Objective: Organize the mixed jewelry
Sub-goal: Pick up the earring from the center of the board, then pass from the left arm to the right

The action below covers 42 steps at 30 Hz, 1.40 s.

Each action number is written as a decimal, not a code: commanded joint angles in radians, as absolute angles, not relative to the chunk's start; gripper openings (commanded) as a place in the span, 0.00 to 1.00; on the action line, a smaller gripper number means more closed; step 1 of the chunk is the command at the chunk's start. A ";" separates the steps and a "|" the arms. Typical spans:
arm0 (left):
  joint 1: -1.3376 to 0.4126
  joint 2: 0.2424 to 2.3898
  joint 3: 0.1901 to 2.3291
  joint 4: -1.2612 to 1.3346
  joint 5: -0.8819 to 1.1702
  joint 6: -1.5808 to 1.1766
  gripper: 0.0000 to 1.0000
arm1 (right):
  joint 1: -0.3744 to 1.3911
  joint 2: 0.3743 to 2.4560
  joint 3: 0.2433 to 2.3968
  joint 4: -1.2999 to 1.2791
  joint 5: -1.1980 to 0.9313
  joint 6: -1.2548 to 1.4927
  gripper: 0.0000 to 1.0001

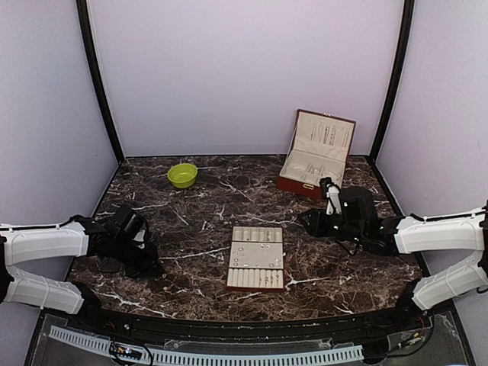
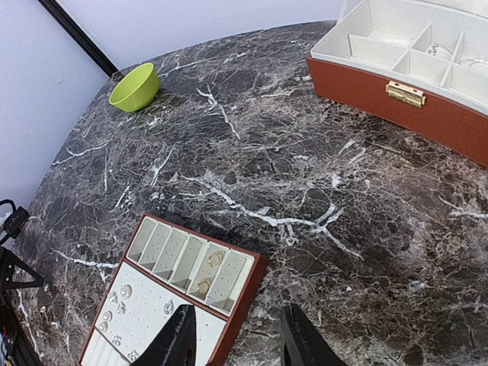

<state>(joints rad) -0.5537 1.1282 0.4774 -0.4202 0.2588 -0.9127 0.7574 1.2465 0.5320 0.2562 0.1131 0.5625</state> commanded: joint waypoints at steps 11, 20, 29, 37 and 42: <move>-0.640 1.098 0.529 0.187 0.355 -0.661 0.00 | 0.649 1.096 0.474 0.398 -0.159 0.605 0.43; -0.775 1.253 0.671 0.588 0.417 -0.472 0.00 | 0.650 1.114 0.526 0.551 -0.520 0.716 0.53; -0.867 1.363 0.726 0.895 0.421 -0.280 0.00 | 0.683 1.118 0.595 0.585 -0.627 0.834 0.59; -0.904 1.427 0.762 1.004 0.450 -0.219 0.00 | 0.782 1.216 0.679 0.659 -0.617 0.872 0.59; -0.906 1.441 0.756 1.055 0.457 -0.219 0.00 | 0.811 1.287 0.711 0.723 -0.619 0.909 0.56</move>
<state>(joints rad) -0.9005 1.4384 0.7361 0.9604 0.4339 -0.2459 0.7910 1.2484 0.6693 0.6209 -0.6083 0.8692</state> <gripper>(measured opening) 0.010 0.574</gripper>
